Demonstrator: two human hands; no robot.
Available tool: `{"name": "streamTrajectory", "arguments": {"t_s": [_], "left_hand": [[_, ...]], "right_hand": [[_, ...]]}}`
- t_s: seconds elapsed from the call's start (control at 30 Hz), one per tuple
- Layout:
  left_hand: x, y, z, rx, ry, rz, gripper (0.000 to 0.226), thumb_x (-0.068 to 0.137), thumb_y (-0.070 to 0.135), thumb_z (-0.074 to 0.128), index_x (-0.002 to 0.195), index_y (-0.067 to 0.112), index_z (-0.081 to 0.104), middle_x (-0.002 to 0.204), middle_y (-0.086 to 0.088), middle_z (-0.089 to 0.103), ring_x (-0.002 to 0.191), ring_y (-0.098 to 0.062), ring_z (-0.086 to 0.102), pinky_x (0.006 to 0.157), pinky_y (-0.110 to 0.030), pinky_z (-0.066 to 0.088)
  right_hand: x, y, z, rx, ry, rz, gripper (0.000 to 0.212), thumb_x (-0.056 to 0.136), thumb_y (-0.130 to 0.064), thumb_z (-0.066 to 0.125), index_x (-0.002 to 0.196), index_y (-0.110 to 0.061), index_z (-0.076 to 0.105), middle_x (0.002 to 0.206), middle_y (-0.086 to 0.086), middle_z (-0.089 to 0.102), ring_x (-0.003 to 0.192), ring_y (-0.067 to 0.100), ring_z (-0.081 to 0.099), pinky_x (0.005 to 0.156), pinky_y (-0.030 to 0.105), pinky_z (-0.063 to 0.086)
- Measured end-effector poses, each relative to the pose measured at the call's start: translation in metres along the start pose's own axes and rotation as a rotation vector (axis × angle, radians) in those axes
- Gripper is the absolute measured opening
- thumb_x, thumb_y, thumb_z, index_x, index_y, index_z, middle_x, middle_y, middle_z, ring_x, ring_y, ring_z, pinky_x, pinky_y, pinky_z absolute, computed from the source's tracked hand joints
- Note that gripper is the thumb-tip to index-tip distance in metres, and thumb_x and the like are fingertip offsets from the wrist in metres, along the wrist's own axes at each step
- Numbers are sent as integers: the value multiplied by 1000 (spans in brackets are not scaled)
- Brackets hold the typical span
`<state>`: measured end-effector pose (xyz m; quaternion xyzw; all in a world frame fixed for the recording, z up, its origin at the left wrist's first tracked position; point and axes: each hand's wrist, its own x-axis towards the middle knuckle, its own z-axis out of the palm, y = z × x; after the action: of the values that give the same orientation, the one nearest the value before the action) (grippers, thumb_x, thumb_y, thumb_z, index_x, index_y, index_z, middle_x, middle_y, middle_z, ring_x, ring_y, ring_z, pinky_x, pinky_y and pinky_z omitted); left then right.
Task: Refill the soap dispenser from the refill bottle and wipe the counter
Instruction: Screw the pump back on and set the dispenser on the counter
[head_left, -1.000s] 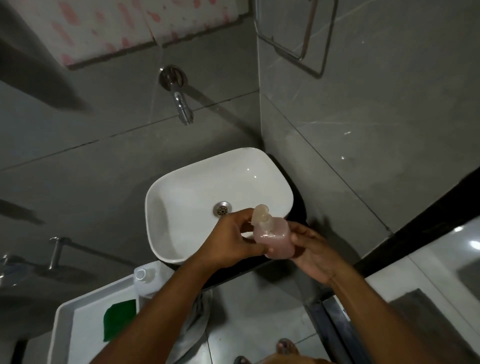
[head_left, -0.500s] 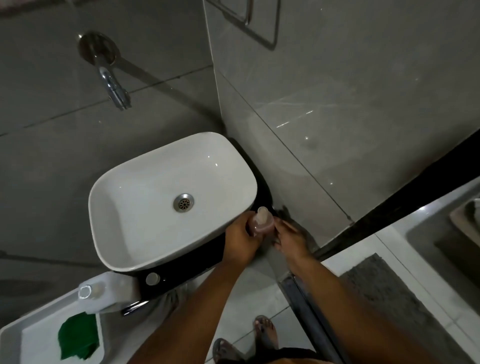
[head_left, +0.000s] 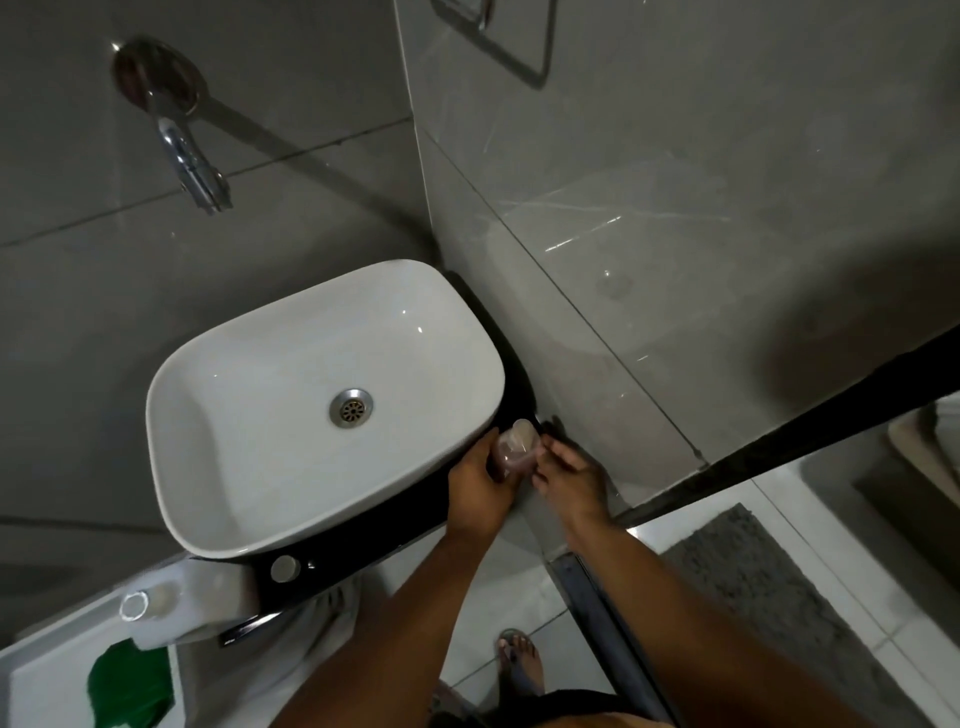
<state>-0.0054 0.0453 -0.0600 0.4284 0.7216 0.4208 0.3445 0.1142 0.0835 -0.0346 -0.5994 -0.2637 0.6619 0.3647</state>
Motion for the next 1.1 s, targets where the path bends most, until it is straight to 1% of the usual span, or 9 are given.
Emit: {"name": "streamTrajectory", "arguments": {"t_s": [0.1, 0.2, 0.33, 0.43, 0.57, 0.7, 0.9, 1.0, 1.1], "left_hand": [[3, 5, 0, -67, 1, 28, 56, 77, 41, 81, 128, 22, 67, 122, 7, 73, 115, -4, 67, 103, -35, 54], [4, 6, 0, -88, -28, 3, 55, 77, 44, 78, 127, 25, 66, 121, 9, 72, 116, -8, 67, 103, -35, 54], [3, 3, 0, -188, -52, -39, 57, 79, 43, 76, 132, 24, 65, 128, 7, 70, 121, -12, 66, 105, -46, 53], [3, 4, 0, -188, -70, -24, 49, 86, 34, 75, 133, 28, 63, 130, 1, 70, 123, -21, 66, 103, -53, 53], [3, 8, -2, -216, -73, 19, 42, 83, 43, 74, 123, 53, 63, 127, 15, 70, 123, -12, 65, 104, -50, 53], [2, 12, -4, -189, -75, 49, 43, 82, 42, 70, 118, 64, 59, 120, 28, 68, 120, -2, 64, 105, -43, 53], [5, -1, 0, -189, -80, 19, 49, 82, 29, 74, 128, 42, 64, 126, 16, 70, 120, -6, 65, 104, -47, 54], [-2, 0, -4, -163, -66, -32, 60, 77, 16, 81, 134, 21, 63, 129, 9, 69, 116, 6, 63, 106, -39, 52], [-17, -6, -18, -112, -50, -53, 66, 78, 6, 85, 138, 15, 59, 131, 8, 66, 116, 5, 62, 106, -27, 51]], "right_hand": [[5, -3, 1, -60, 7, -9, 29, 96, -7, 59, 125, -7, 64, 115, 8, 68, 103, 20, 64, 83, 30, 54], [0, -11, 3, -275, 17, -131, 30, 97, -25, 57, 127, -22, 63, 122, 0, 67, 110, 18, 63, 97, 38, 53], [-25, -35, 4, -489, -23, -424, 39, 96, -30, 61, 132, -14, 61, 117, -10, 62, 107, 3, 60, 80, 1, 44], [-24, -38, 6, -595, -74, -558, 47, 85, -21, 77, 128, -10, 64, 109, -8, 69, 93, -13, 64, 79, 1, 48], [-17, -44, 7, -728, -40, -700, 40, 83, -11, 77, 121, -7, 69, 109, 4, 75, 96, 10, 71, 82, 4, 49], [-16, -46, 5, -739, -61, -738, 37, 84, -10, 76, 120, -7, 69, 106, 3, 75, 94, 10, 71, 80, 3, 49], [-18, -44, 4, -687, -77, -631, 48, 82, -10, 77, 128, -7, 63, 110, -9, 67, 104, 11, 69, 90, 22, 55], [-29, -43, -2, -657, -45, -569, 52, 75, -7, 83, 124, -6, 65, 107, -9, 68, 101, 9, 69, 86, 17, 55], [-48, -30, -19, -603, 38, -430, 48, 75, -12, 84, 118, -13, 64, 107, -5, 71, 98, 8, 68, 91, 26, 56]]}}
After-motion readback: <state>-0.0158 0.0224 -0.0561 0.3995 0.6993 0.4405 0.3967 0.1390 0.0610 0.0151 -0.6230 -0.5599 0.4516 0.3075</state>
